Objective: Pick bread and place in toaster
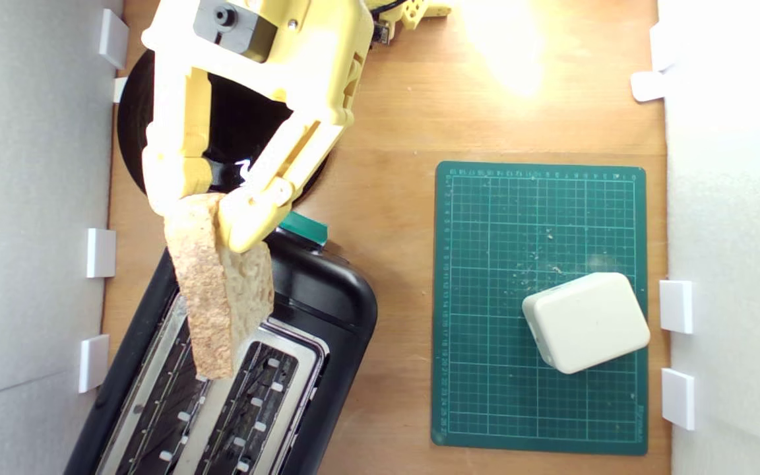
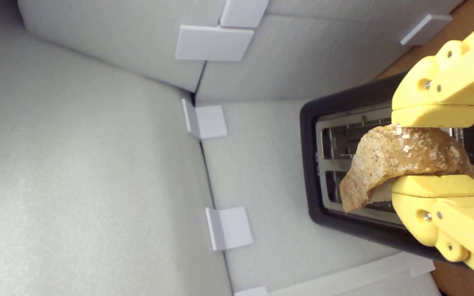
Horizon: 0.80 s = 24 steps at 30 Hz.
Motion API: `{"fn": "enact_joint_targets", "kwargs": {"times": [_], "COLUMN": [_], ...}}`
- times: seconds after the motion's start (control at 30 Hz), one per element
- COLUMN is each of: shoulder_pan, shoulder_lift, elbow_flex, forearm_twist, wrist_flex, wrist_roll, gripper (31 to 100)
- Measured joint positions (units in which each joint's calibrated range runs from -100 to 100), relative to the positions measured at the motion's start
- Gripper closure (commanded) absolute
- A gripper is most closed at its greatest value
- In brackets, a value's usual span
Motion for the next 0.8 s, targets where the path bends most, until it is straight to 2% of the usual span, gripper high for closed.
{"fn": "enact_joint_targets", "kwargs": {"times": [0.23, 0.4, 0.8], "shoulder_pan": [1.6, 1.9, 1.7], "shoulder_lift": [0.9, 3.2, 4.8], "elbow_flex": [-0.1, 0.0, -0.5], "forearm_twist": [0.4, 3.9, 7.5], "wrist_flex": [-3.2, -3.8, -6.4], "wrist_roll": [0.0, 0.0, 0.0], "gripper": [71.1, 71.1, 71.1]}}
